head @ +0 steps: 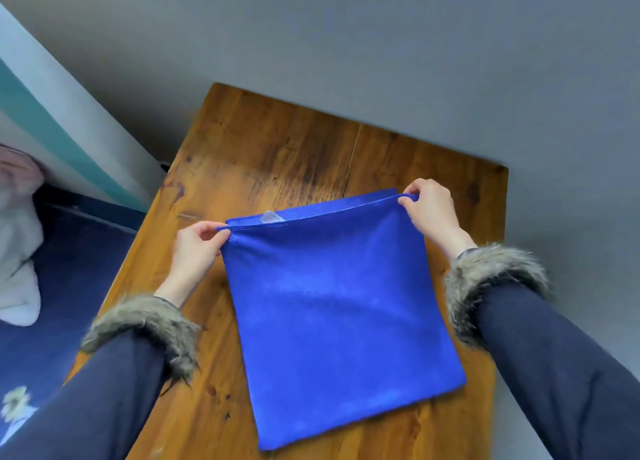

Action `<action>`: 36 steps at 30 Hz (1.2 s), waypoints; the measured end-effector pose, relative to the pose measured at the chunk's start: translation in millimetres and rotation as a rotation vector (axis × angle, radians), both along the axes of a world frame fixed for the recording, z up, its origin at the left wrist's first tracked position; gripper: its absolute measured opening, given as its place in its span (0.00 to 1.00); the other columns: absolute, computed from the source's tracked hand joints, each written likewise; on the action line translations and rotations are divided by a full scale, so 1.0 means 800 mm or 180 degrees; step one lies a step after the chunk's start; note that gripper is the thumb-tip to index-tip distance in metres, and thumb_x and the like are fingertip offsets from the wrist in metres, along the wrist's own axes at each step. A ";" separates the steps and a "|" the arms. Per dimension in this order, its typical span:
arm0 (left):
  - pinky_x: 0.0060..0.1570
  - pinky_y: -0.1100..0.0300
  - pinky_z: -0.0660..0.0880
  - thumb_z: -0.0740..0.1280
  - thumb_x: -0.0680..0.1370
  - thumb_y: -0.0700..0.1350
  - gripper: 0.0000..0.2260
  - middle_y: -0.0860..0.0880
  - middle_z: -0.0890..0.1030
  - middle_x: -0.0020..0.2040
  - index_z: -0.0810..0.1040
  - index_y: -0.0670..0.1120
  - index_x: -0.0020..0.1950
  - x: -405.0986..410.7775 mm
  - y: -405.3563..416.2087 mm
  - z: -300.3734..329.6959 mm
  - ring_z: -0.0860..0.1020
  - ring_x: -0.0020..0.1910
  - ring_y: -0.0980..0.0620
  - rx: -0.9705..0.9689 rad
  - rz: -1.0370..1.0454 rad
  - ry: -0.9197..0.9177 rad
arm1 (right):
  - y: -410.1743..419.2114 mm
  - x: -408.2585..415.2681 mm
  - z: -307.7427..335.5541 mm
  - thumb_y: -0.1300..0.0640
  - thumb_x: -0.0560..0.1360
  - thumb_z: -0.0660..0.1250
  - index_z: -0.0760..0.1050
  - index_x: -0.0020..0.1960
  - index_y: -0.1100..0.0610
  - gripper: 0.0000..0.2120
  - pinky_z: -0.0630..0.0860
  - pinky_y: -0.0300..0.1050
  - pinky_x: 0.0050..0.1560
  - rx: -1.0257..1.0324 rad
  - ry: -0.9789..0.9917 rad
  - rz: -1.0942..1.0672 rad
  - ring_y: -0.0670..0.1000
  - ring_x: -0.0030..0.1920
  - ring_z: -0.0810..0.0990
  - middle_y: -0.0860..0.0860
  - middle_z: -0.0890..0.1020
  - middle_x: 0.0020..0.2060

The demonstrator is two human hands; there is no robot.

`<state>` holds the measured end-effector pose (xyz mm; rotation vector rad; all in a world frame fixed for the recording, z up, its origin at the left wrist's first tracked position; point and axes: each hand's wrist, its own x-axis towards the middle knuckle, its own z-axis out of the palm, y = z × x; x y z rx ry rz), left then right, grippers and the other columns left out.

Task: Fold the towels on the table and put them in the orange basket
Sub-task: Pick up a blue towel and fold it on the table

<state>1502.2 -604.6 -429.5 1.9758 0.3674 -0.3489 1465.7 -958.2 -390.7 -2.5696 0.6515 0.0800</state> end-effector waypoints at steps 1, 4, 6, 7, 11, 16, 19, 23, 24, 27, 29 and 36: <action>0.42 0.58 0.72 0.67 0.75 0.39 0.03 0.48 0.81 0.40 0.81 0.45 0.45 0.007 0.001 -0.013 0.76 0.40 0.52 0.0237 -0.0097 -0.0027 | -0.003 0.007 -0.011 0.58 0.76 0.63 0.77 0.49 0.59 0.06 0.66 0.42 0.49 -0.0016 0.0035 0.0025 0.56 0.51 0.75 0.56 0.78 0.51; 0.49 0.58 0.70 0.68 0.74 0.40 0.04 0.45 0.81 0.46 0.82 0.45 0.46 0.021 0.003 -0.040 0.77 0.46 0.48 0.1044 -0.0462 -0.0292 | -0.010 0.025 -0.038 0.60 0.77 0.62 0.78 0.51 0.61 0.07 0.65 0.42 0.50 0.0046 0.0085 0.0188 0.58 0.54 0.74 0.58 0.77 0.52; 0.57 0.56 0.66 0.68 0.73 0.38 0.04 0.41 0.78 0.54 0.81 0.42 0.47 0.027 0.004 -0.050 0.74 0.55 0.43 0.1324 -0.0748 -0.0532 | -0.014 0.033 -0.050 0.62 0.76 0.62 0.78 0.50 0.63 0.08 0.66 0.43 0.52 0.0047 0.0120 0.0321 0.58 0.55 0.74 0.59 0.77 0.53; 0.60 0.56 0.63 0.69 0.73 0.37 0.04 0.40 0.76 0.57 0.81 0.41 0.47 0.030 0.004 -0.053 0.72 0.59 0.41 0.1449 -0.0922 -0.0637 | -0.015 0.036 -0.055 0.63 0.76 0.62 0.78 0.49 0.63 0.08 0.67 0.44 0.54 0.0032 0.0145 0.0419 0.59 0.57 0.74 0.59 0.78 0.54; 0.64 0.55 0.61 0.70 0.72 0.35 0.04 0.40 0.75 0.60 0.80 0.39 0.46 0.030 0.008 -0.061 0.69 0.62 0.40 0.1668 -0.1482 -0.0944 | -0.016 0.040 -0.066 0.65 0.75 0.62 0.78 0.49 0.64 0.07 0.67 0.46 0.58 0.0004 0.0284 0.0702 0.59 0.60 0.73 0.59 0.78 0.57; 0.53 0.63 0.62 0.72 0.70 0.34 0.04 0.40 0.79 0.48 0.81 0.38 0.44 0.022 0.001 -0.060 0.73 0.51 0.39 0.1596 -0.1552 -0.1218 | -0.018 0.047 -0.072 0.64 0.75 0.63 0.78 0.50 0.63 0.07 0.67 0.45 0.57 0.0058 0.0378 0.0709 0.58 0.56 0.73 0.60 0.76 0.53; 0.50 0.64 0.61 0.72 0.71 0.37 0.03 0.43 0.76 0.45 0.81 0.40 0.44 0.029 -0.002 -0.058 0.71 0.49 0.44 0.1434 -0.1334 -0.0891 | -0.021 0.050 -0.073 0.62 0.73 0.64 0.79 0.47 0.60 0.05 0.68 0.44 0.51 0.0181 0.0462 0.0689 0.55 0.52 0.73 0.58 0.76 0.50; 0.46 0.66 0.62 0.72 0.71 0.37 0.03 0.47 0.73 0.46 0.80 0.42 0.42 0.034 0.001 -0.049 0.72 0.44 0.50 0.1252 -0.1532 -0.0590 | -0.021 0.046 -0.070 0.62 0.71 0.64 0.75 0.40 0.57 0.03 0.66 0.39 0.40 0.0596 0.0647 0.0422 0.50 0.43 0.73 0.52 0.76 0.44; 0.44 0.66 0.62 0.72 0.71 0.37 0.02 0.47 0.73 0.46 0.80 0.42 0.42 0.035 0.001 -0.047 0.72 0.43 0.49 0.1262 -0.1551 -0.0571 | -0.021 0.045 -0.069 0.62 0.70 0.64 0.75 0.39 0.57 0.03 0.66 0.38 0.37 0.0652 0.0672 0.0400 0.49 0.41 0.73 0.51 0.76 0.43; 0.41 0.64 0.63 0.71 0.72 0.39 0.02 0.47 0.76 0.44 0.80 0.43 0.43 0.039 0.000 -0.042 0.73 0.44 0.50 0.1185 -0.1421 -0.0313 | -0.020 0.043 -0.062 0.61 0.70 0.65 0.75 0.37 0.55 0.04 0.67 0.37 0.33 0.0778 0.0707 0.0330 0.45 0.36 0.73 0.49 0.78 0.37; 0.35 0.65 0.64 0.71 0.73 0.39 0.02 0.48 0.77 0.40 0.79 0.43 0.42 0.040 0.003 -0.037 0.73 0.40 0.52 0.0831 -0.1160 -0.0011 | -0.022 0.040 -0.054 0.61 0.70 0.65 0.75 0.36 0.54 0.04 0.67 0.37 0.32 0.0842 0.0648 0.0229 0.44 0.35 0.73 0.47 0.78 0.35; 0.39 0.73 0.70 0.70 0.73 0.37 0.03 0.48 0.81 0.38 0.80 0.44 0.41 0.025 0.029 0.009 0.76 0.38 0.58 -0.0148 -0.0930 0.0313 | -0.032 -0.003 0.005 0.64 0.72 0.68 0.76 0.36 0.56 0.07 0.70 0.33 0.34 0.1602 0.0162 -0.0154 0.44 0.34 0.73 0.50 0.78 0.34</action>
